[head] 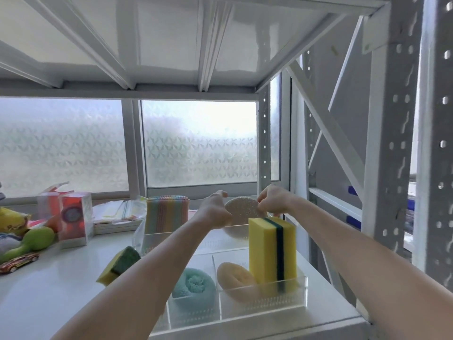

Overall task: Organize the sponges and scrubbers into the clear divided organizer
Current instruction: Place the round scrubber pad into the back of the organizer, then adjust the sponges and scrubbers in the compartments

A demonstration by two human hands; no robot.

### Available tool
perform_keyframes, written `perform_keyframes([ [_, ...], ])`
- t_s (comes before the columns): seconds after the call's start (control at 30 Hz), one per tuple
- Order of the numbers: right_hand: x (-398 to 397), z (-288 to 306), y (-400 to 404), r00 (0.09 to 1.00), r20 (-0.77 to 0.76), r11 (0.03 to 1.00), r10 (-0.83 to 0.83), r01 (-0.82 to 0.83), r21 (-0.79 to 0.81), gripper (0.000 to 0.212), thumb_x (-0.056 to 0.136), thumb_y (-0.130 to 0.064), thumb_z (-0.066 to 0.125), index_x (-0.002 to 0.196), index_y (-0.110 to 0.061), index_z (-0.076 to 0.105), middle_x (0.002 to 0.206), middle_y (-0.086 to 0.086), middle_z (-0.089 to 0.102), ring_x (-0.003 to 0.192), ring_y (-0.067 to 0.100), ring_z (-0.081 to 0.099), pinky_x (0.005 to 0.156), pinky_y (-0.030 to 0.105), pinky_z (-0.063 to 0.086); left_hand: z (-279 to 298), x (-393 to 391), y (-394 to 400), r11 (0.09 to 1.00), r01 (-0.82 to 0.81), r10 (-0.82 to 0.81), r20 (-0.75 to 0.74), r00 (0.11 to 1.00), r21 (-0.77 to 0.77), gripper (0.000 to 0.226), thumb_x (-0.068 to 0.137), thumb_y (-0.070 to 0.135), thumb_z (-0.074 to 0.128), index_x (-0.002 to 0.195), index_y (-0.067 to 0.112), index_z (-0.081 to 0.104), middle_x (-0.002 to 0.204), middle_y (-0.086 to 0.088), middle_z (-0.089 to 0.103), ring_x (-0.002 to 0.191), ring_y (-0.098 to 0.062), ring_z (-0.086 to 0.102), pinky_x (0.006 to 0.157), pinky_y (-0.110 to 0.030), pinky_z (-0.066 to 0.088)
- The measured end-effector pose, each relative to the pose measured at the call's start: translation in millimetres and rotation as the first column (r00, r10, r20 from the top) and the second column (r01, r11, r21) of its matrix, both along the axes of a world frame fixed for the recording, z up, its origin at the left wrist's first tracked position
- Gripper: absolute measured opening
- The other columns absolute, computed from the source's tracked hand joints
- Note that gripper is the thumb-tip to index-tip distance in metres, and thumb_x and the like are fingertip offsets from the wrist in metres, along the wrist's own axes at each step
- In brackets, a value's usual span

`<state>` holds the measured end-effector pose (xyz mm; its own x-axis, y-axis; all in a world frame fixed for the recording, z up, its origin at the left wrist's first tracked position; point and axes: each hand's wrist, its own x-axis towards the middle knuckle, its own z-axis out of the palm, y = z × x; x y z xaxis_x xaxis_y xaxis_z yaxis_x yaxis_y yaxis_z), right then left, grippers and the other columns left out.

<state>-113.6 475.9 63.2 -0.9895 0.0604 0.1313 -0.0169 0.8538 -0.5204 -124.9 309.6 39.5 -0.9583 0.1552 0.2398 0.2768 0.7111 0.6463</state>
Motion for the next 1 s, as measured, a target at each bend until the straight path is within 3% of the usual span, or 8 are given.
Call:
perform_keyframes([
  [0.1, -1, 4, 0, 0.998, -0.066, 0.999, 0.012, -0.015, -0.035, 0.03, 0.081, 0.0, 0.057, 0.111, 0.0, 0.066, 0.118, 0.016, 0.064, 0.105, 0.026, 0.061, 0.089, 0.034, 0.053, 2, -1, -3, 0.998, -0.015, 0.017, -0.031, 0.999, 0.06, 0.07, 0.072, -0.005, 0.065, 0.136, 0.014, 0.045, 0.128, -0.013, 0.057, 0.119, -0.029, 0.054, 0.095, -0.035, 0.05],
  [0.2, -5, 5, -2, 0.992, -0.125, 0.997, 0.026, -0.035, -0.071, 0.03, 0.083, 0.0, 0.057, 0.112, -0.004, 0.062, 0.117, 0.013, 0.064, 0.099, 0.021, 0.057, 0.084, 0.027, 0.049, 4, -4, -8, 0.997, -0.051, 0.056, -0.078, 0.995, 0.063, 0.066, 0.072, -0.003, 0.066, 0.134, 0.014, 0.049, 0.128, -0.013, 0.058, 0.124, -0.028, 0.05, 0.098, -0.034, 0.047],
  [0.33, -12, 1, -6, 0.994, -0.109, 1.0, 0.005, -0.007, -0.017, 0.027, 0.087, -0.008, 0.058, 0.112, -0.005, 0.065, 0.116, 0.01, 0.066, 0.092, 0.017, 0.055, 0.083, 0.026, 0.048, 1, -4, -7, 0.993, -0.086, 0.075, -0.125, 0.989, -0.085, 0.064, 0.077, 0.002, 0.063, 0.137, 0.019, 0.049, 0.133, -0.008, 0.058, 0.127, -0.023, 0.049, 0.091, -0.026, 0.042],
  [0.47, -18, -2, -4, 0.996, -0.088, 1.0, -0.024, 0.025, 0.008, 0.026, 0.088, -0.012, 0.058, 0.109, -0.002, 0.068, 0.114, 0.012, 0.068, 0.095, 0.021, 0.06, 0.085, 0.03, 0.049, 0, -5, -5, 0.97, -0.12, 0.09, -0.148, 0.985, -0.212, 0.068, 0.078, 0.01, 0.063, 0.141, 0.025, 0.044, 0.137, -0.006, 0.055, 0.13, -0.025, 0.046, 0.102, -0.03, 0.038],
  [0.63, -23, -4, -1, 0.998, -0.048, 0.999, -0.033, 0.034, 0.016, 0.031, 0.088, -0.015, 0.057, 0.109, 0.005, 0.068, 0.085, 0.011, 0.059, 0.076, 0.019, 0.051, 0.068, 0.03, 0.043, 1, -6, -6, 0.96, -0.123, 0.092, -0.132, 0.987, -0.252, 0.065, 0.078, 0.015, 0.062, 0.14, 0.026, 0.045, 0.137, -0.005, 0.055, 0.129, -0.022, 0.047, 0.103, -0.029, 0.037],
  [0.83, -25, -7, 0, 0.999, -0.034, 0.999, -0.03, 0.032, 0.036, 0.034, 0.09, -0.016, 0.056, 0.113, 0.007, 0.066, 0.119, 0.023, 0.065, 0.079, 0.022, 0.056, 0.073, 0.031, 0.046, -2, -7, -6, 0.968, -0.108, 0.082, -0.12, 0.989, -0.227, 0.067, 0.077, 0.014, 0.062, 0.141, 0.025, 0.045, 0.137, -0.006, 0.054, 0.129, -0.022, 0.046, 0.102, -0.029, 0.038],
  [0.93, -21, -3, 3, 0.999, -0.037, 0.999, -0.024, 0.025, 0.022, 0.039, 0.091, -0.016, 0.054, 0.122, 0.007, 0.06, 0.129, 0.024, 0.059, 0.107, 0.033, 0.064, 0.095, 0.04, 0.053, 1, -3, -7, 0.975, -0.114, 0.091, -0.125, 0.988, -0.192, 0.072, 0.074, 0.014, 0.063, 0.142, 0.024, 0.042, 0.138, -0.009, 0.052, 0.131, -0.025, 0.044, 0.108, -0.033, 0.037],
  [1.0, -15, 3, 5, 0.999, -0.043, 1.0, -0.012, 0.013, 0.015, 0.039, 0.092, -0.021, 0.055, 0.122, 0.004, 0.06, 0.124, 0.023, 0.062, 0.097, 0.027, 0.064, 0.092, 0.038, 0.053, 5, 1, -8, 0.984, -0.116, 0.093, -0.161, 0.983, -0.137, 0.072, 0.074, 0.013, 0.063, 0.143, 0.023, 0.042, 0.138, -0.01, 0.052, 0.131, -0.027, 0.043, 0.108, -0.037, 0.038],
])
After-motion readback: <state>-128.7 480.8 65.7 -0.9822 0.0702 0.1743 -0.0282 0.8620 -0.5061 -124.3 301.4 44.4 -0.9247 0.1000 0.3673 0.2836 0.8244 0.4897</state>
